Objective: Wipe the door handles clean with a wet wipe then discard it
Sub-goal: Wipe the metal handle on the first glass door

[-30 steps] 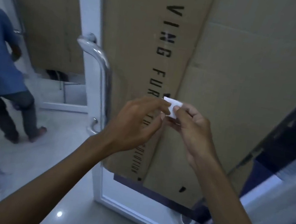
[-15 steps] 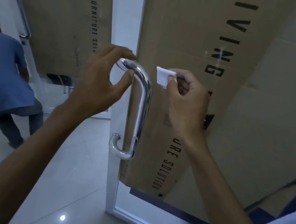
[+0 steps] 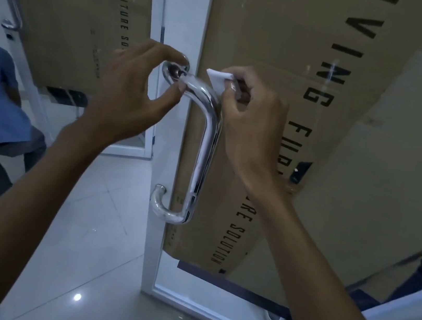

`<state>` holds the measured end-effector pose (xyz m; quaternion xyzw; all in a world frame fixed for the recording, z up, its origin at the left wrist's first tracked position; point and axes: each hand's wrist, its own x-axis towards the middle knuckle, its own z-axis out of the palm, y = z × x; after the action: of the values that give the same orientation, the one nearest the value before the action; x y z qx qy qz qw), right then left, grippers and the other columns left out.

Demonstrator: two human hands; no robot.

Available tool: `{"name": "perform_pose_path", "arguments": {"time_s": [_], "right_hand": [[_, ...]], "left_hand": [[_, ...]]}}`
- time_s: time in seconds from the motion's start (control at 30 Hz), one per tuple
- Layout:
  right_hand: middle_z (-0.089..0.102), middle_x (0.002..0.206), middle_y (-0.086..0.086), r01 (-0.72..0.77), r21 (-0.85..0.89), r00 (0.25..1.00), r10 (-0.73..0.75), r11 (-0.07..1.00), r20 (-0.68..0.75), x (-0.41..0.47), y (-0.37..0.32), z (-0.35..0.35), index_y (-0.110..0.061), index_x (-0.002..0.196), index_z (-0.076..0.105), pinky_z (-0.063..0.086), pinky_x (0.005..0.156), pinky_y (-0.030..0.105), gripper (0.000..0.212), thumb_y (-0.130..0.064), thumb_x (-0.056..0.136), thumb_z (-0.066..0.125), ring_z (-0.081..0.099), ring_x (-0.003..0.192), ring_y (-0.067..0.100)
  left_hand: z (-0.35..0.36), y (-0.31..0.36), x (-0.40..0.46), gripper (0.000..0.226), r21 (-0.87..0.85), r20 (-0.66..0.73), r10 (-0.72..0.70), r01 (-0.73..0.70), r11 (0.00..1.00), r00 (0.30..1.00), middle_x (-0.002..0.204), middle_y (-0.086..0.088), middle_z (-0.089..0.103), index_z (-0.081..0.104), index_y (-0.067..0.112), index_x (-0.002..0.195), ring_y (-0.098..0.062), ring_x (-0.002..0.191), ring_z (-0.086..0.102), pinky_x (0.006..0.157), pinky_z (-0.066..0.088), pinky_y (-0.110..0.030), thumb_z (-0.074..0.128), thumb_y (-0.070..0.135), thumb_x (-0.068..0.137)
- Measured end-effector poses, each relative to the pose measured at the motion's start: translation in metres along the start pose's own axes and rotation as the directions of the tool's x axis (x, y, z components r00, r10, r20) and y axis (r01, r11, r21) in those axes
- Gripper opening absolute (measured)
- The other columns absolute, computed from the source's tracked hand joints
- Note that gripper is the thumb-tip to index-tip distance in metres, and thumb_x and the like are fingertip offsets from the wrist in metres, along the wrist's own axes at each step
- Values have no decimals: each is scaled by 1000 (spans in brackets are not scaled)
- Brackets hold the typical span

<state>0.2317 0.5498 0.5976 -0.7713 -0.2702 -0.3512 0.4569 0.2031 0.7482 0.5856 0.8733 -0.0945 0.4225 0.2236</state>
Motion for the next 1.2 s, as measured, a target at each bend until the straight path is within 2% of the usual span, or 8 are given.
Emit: {"name": "perform_pose_path", "arguments": {"time_s": [0.13, 0.4, 0.7, 0.8, 0.9, 1.07, 1.13, 1.2], "right_hand": [[74, 88, -13, 8, -7, 1000, -8, 1000, 22, 4, 0, 1, -18, 112, 77, 57, 67, 21, 18, -13, 100, 65, 69, 79, 0], [74, 85, -10, 25, -79, 996, -18, 997, 88, 11, -6, 9, -22, 108, 77, 60, 66, 40, 16, -17, 101, 63, 69, 76, 7], [76, 90, -8, -22, -243, 993, 50, 970, 106, 30, -24, 32, -22, 108, 78, 60, 69, 38, 16, -16, 100, 65, 71, 80, 7], [74, 90, -9, -18, -328, 995, 48, 945, 83, 29, -34, 46, -25, 107, 76, 60, 68, 37, 15, -19, 100, 65, 69, 79, 6], [73, 92, -10, -43, -402, 997, 67, 915, 45, 28, -41, 57, -25, 107, 75, 61, 69, 38, 14, -22, 100, 64, 68, 80, 7], [74, 92, -5, -80, -504, 997, 79, 860, -23, 46, -52, 73, -22, 105, 77, 60, 71, 37, 15, -21, 98, 63, 67, 79, 10], [74, 92, -5, -99, -519, 995, 97, 849, -32, 55, -55, 73, -22, 103, 78, 59, 73, 39, 17, -20, 96, 62, 66, 81, 11], [74, 92, -3, -101, -524, 993, 117, 846, -3, 59, -54, 74, -22, 101, 78, 57, 72, 39, 19, -20, 94, 61, 67, 82, 14]], "left_hand": [[5, -2, -3, 44, -44, -26, -32, 31, 999, 999, 133, 5, 62, 58, 19, 134, 0, 121, 47, 107, 36, -33, 64, 45, 99], [-2, -16, 6, 52, -95, 28, -4, 7, 995, 1000, 145, 2, 55, 53, 20, 140, -12, 135, 47, 112, 30, -31, 64, 48, 97], [0, -57, 33, 45, -294, 38, 189, -170, 941, 981, 145, -1, 53, 55, 16, 139, -15, 138, 46, 114, 38, -52, 66, 34, 99], [1, -70, 35, 47, -338, 78, 246, -206, 918, 966, 141, -1, 55, 55, 16, 138, -15, 132, 49, 111, 39, -48, 66, 38, 97], [3, -76, 34, 51, -374, 117, 236, -177, 910, 965, 138, 1, 55, 53, 17, 138, -10, 127, 47, 108, 39, -40, 68, 41, 96], [10, -86, 36, 59, -419, 69, 185, -140, 897, 980, 140, -9, 48, 48, 12, 140, -20, 131, 47, 109, 42, -50, 70, 43, 96], [12, -87, 40, 65, -471, 61, 73, -36, 881, 996, 145, -9, 41, 41, 12, 145, -19, 134, 45, 112, 43, -43, 68, 47, 97], [11, -85, 46, 68, -577, 152, -34, 117, 809, 988, 152, -1, 39, 33, 17, 151, -13, 138, 46, 114, 43, -34, 65, 46, 98]]}}
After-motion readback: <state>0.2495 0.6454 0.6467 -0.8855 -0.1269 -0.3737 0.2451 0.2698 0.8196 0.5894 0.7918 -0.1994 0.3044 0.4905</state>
